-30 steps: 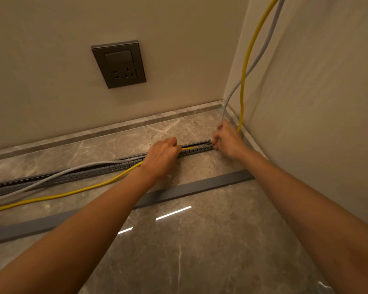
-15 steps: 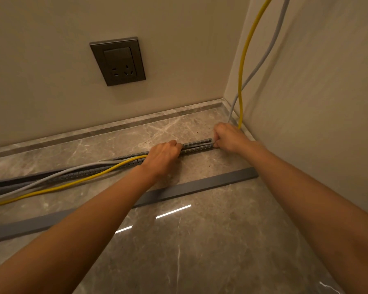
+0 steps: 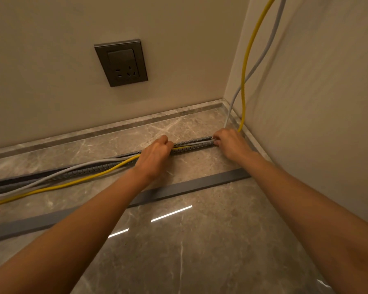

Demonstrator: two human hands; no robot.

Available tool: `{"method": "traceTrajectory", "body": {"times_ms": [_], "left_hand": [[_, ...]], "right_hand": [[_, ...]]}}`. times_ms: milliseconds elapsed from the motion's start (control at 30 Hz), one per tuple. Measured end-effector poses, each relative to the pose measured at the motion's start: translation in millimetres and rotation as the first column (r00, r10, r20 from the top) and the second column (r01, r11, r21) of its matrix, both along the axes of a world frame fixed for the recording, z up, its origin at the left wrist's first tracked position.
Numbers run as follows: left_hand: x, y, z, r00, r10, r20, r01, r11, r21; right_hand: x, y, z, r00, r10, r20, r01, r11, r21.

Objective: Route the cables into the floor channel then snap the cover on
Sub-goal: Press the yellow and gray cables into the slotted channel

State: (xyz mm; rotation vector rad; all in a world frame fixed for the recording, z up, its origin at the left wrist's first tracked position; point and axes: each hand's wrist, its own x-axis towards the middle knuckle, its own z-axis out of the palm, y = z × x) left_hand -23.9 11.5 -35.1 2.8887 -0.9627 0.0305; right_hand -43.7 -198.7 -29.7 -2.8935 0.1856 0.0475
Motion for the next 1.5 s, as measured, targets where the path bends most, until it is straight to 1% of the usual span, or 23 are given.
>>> {"method": "traceTrajectory", "body": {"times_ms": [67,167,233,300,400,467,533,633,733,800,833,967,1100,1200,1300,1367,1500], "left_hand": [[-0.9,4.3,-1.4,0.999,0.029,0.04,-0.027,0.998,-0.05],[-2.4,11.1,-2.0,0.993,0.065,0.096,-0.063,0.998,-0.023],[-3.6,17.9,-0.8,0.989,0.109,0.099,-0.108,0.994,-0.01],[-3.8,24.5,-0.9,0.984,0.136,0.116,-0.132,0.99,-0.042],[-4.7,29.5,-2.4,0.979,0.159,0.123,-0.151,0.986,-0.073],[-5.8,30.9,-2.3,0.983,0.159,0.092,-0.156,0.987,-0.037],[-5.2,31.8,-2.1,0.987,0.149,0.053,-0.148,0.989,-0.016],[-2.5,34.4,2.4,0.989,0.144,-0.015,-0.144,0.99,0.005],[1.6,44.2,9.9,0.991,0.114,-0.075,-0.12,0.989,-0.083],[3.5,56.3,13.9,0.992,0.096,-0.077,-0.106,0.985,-0.138],[4.4,64.0,14.7,0.992,0.103,-0.078,-0.113,0.984,-0.137],[4.9,96.2,15.5,0.964,0.218,-0.155,-0.226,0.973,-0.037],[2.3,116.5,16.5,0.941,0.301,-0.156,-0.31,0.95,-0.035],[1.8,124.0,15.4,0.939,0.311,-0.148,-0.322,0.945,-0.058],[5.1,125.1,14.9,0.943,0.297,-0.152,-0.308,0.95,-0.057],[7.8,124.9,15.3,0.944,0.275,-0.181,-0.291,0.954,-0.069],[9.9,122.4,16.0,0.936,0.277,-0.216,-0.312,0.939,-0.146]], "right_hand": [[-1.6,2.5,0.2,0.999,-0.041,0.007,0.041,0.999,0.023],[-2.9,8.6,0.8,0.994,-0.101,0.037,0.099,0.993,0.058],[-1.5,11.1,1.1,0.983,-0.17,0.068,0.159,0.977,0.14],[0.9,13.3,2.4,0.973,-0.219,0.078,0.199,0.958,0.205],[3.6,20.0,4.8,0.97,-0.227,0.081,0.207,0.957,0.203],[3.7,28.7,6.2,0.971,-0.203,0.126,0.178,0.966,0.189],[3.3,40.1,7.8,0.98,-0.136,0.143,0.11,0.978,0.176],[4.5,61.9,7.5,0.997,-0.012,0.074,-0.002,0.983,0.186],[6.8,87.9,6.2,0.998,0.034,0.062,-0.047,0.974,0.221],[9.0,104.9,5.3,0.995,0.074,0.063,-0.088,0.965,0.246],[10.7,112.8,5.3,0.993,0.095,0.064,-0.108,0.961,0.256],[17.7,136.4,6.2,0.988,0.148,0.052,-0.157,0.938,0.309],[21.2,151.8,2.4,0.976,0.217,0.037,-0.217,0.92,0.326],[21.2,163.5,-0.4,0.975,0.216,0.045,-0.218,0.911,0.351],[20.8,164.5,-1.6,0.985,0.163,0.055,-0.172,0.914,0.367],[20.6,161.4,-2.1,0.992,0.114,0.054,-0.126,0.919,0.375],[16.0,158.5,-2.5,0.993,0.095,0.069,-0.112,0.937,0.33]]}}
